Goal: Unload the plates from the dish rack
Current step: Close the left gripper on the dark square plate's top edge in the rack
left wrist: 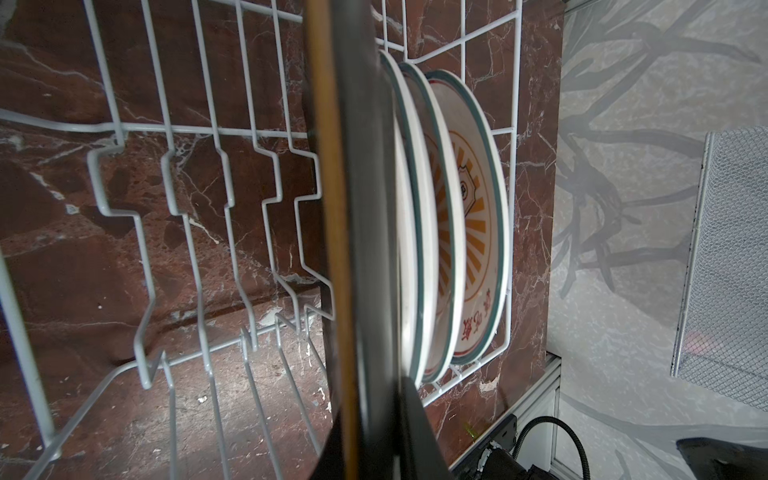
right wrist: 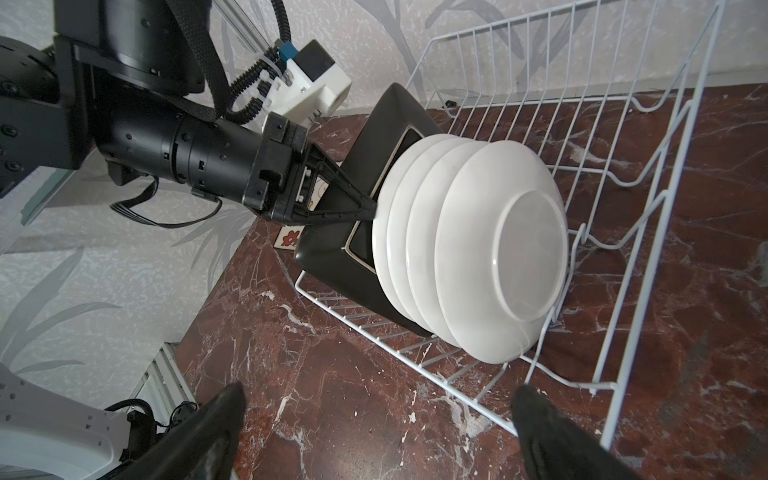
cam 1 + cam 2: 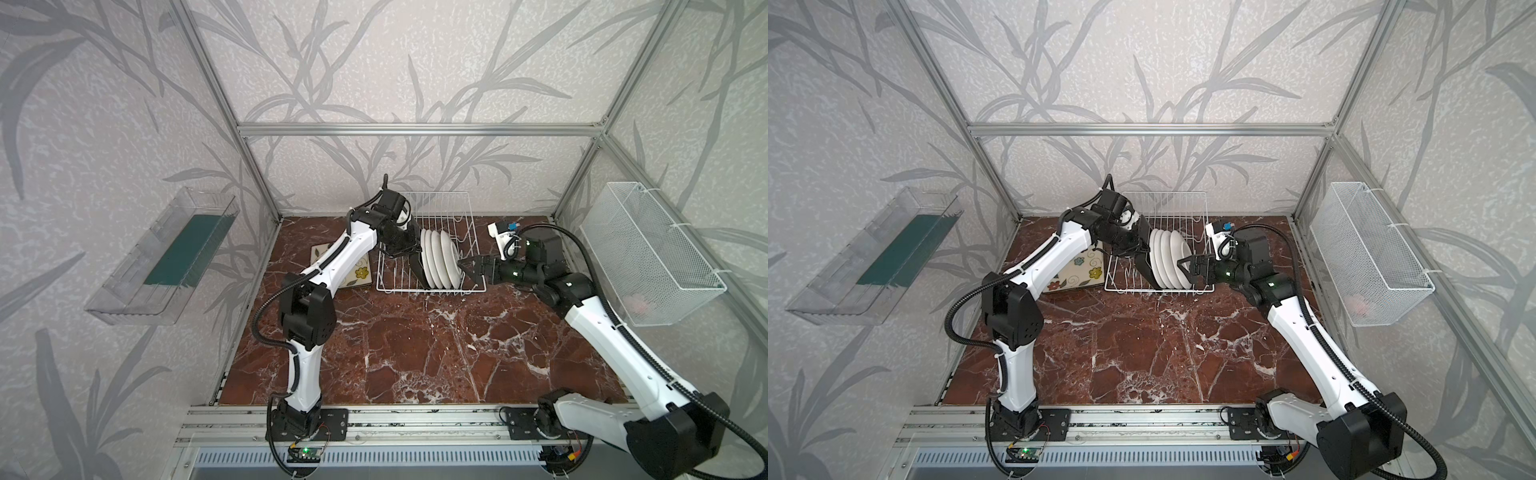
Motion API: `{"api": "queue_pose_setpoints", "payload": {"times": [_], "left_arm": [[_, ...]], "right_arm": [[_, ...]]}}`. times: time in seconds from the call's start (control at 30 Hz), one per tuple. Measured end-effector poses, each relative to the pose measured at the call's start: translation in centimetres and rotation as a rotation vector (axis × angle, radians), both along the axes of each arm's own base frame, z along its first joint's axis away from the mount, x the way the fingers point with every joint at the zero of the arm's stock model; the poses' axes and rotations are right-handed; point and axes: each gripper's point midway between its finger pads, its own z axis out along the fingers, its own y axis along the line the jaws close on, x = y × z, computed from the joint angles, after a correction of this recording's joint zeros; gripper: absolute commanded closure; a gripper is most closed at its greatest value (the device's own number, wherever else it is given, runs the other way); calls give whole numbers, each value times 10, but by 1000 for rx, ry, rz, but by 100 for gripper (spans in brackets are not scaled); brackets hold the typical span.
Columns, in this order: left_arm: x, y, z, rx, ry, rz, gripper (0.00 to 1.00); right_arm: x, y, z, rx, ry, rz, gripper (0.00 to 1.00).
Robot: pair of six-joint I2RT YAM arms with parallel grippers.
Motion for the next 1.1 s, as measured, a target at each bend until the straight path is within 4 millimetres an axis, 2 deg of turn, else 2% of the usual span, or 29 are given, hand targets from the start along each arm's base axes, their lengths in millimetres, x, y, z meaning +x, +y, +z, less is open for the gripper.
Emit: {"api": "queue_pose_setpoints", "payload": {"times": [0.3, 0.67, 1.1], "left_arm": [[0, 0, 1, -4, 11, 15, 100], [-1, 4, 18, 13, 1, 29, 100], [-2, 8, 29, 27, -8, 39, 100]], "right_arm": [[0, 0, -1, 0, 2, 0, 1], [0, -1, -1, -3, 0, -5, 1], [0, -1, 0, -1, -1, -6, 1]]}}
